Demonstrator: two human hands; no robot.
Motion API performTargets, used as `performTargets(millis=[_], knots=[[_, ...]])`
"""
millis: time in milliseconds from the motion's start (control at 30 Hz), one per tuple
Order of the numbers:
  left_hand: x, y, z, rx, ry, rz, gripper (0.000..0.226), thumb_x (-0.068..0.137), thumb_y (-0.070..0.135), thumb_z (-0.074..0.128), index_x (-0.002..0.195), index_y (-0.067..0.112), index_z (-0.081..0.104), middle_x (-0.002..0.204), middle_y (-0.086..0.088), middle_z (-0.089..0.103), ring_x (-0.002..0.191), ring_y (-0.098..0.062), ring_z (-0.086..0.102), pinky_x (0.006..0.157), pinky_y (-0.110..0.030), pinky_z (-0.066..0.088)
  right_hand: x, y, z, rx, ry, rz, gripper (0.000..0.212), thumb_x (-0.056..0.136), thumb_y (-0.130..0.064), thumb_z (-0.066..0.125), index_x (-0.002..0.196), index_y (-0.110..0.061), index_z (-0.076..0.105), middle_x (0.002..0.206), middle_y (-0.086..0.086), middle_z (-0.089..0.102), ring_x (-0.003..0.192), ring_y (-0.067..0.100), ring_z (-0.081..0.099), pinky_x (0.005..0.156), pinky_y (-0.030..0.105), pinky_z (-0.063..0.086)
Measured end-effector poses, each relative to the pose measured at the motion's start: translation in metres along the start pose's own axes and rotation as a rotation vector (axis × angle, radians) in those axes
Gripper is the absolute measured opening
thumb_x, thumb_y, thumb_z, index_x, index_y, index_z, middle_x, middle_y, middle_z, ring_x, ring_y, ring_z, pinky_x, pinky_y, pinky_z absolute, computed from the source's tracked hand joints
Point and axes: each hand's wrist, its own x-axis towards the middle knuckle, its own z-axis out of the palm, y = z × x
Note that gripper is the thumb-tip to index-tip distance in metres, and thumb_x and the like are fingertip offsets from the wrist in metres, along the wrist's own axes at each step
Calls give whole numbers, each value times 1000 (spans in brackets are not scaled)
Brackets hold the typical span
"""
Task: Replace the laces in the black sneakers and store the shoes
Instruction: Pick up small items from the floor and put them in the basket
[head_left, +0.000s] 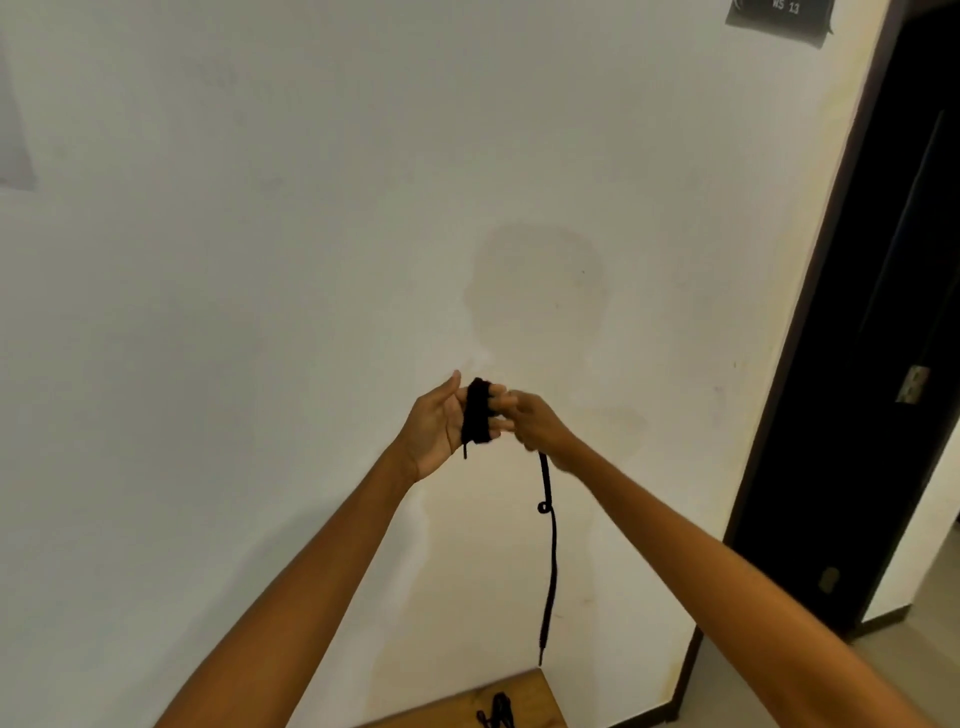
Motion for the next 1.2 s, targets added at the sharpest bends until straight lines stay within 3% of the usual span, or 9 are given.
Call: performTargets(millis=[133, 267, 367, 500, 633, 733, 867, 1100, 1200], knots=[[7, -6, -14, -161, 169, 78, 56, 100, 41, 27, 133, 0, 43, 136, -18, 51, 119, -34, 54, 101, -40, 43, -18, 19, 23, -48, -131, 43, 32, 101, -35, 38, 91, -15, 60, 64, -3, 43, 50, 7, 34, 44, 17, 28], [9, -20, -20, 100, 252, 48, 49, 102, 35, 24, 138, 5, 38, 140, -12, 46, 123, -31, 50, 101, -35, 42, -25, 17, 24, -150, -218, -36, 25, 97, -38, 47, 95, -18, 61, 66, -5, 47, 54, 8, 39, 52, 18, 33], [9, -28, -21, 453, 199, -35, 48, 103, 34, 23, 139, 7, 40, 131, -10, 55, 112, -19, 57, 95, -27, 45, -21, 6, 14, -218, -178, -139, 21, 96, -35, 52, 96, -19, 66, 75, -1, 58, 67, 10, 50, 62, 20, 34], [7, -29, -16, 614, 106, -87, 56, 100, 48, 18, 126, 16, 55, 111, -4, 69, 97, -20, 68, 90, -29, 50, -8, -11, -11, -224, -94, -165, 26, 93, -34, 56, 77, -16, 62, 63, -8, 53, 56, 1, 46, 56, 15, 33], [2, -20, -4, 509, 11, -149, 63, 99, 50, 14, 111, 12, 63, 104, -10, 70, 83, -25, 68, 81, -29, 52, 6, -14, -25, -263, -17, -179, 28, 92, -37, 57, 79, -13, 61, 60, -8, 49, 53, 3, 41, 52, 13, 31], [4, -15, -3, 216, -13, -114, 64, 99, 50, 18, 106, 6, 64, 95, -11, 70, 75, -26, 65, 78, -33, 51, 14, -2, -22, -248, 48, -154, 26, 96, -30, 51, 76, -14, 55, 63, -6, 48, 57, 7, 42, 56, 19, 32], [17, -18, -4, -84, 77, 46, 55, 101, 41, 22, 120, 4, 57, 120, -15, 63, 100, -29, 65, 93, -37, 49, 2, 18, -5, -235, -39, -55, 22, 99, -14, 39, 91, -18, 58, 69, -10, 50, 59, 4, 45, 59, 20, 34], [30, -28, -11, 80, 260, 81, 50, 102, 37, 22, 140, 8, 37, 143, -11, 44, 126, -25, 48, 103, -32, 39, -8, 20, 4, -486, -296, -119, 39, 100, -37, 41, 106, -8, 65, 80, 5, 57, 66, 12, 46, 64, 25, 35], [33, -25, -17, 280, 258, 13, 53, 101, 40, 21, 143, 11, 35, 141, -7, 46, 126, -24, 49, 105, -33, 37, -6, 8, 3, -549, -349, -213, 37, 99, -36, 44, 105, -5, 63, 69, 0, 50, 60, 11, 42, 59, 24, 31]])
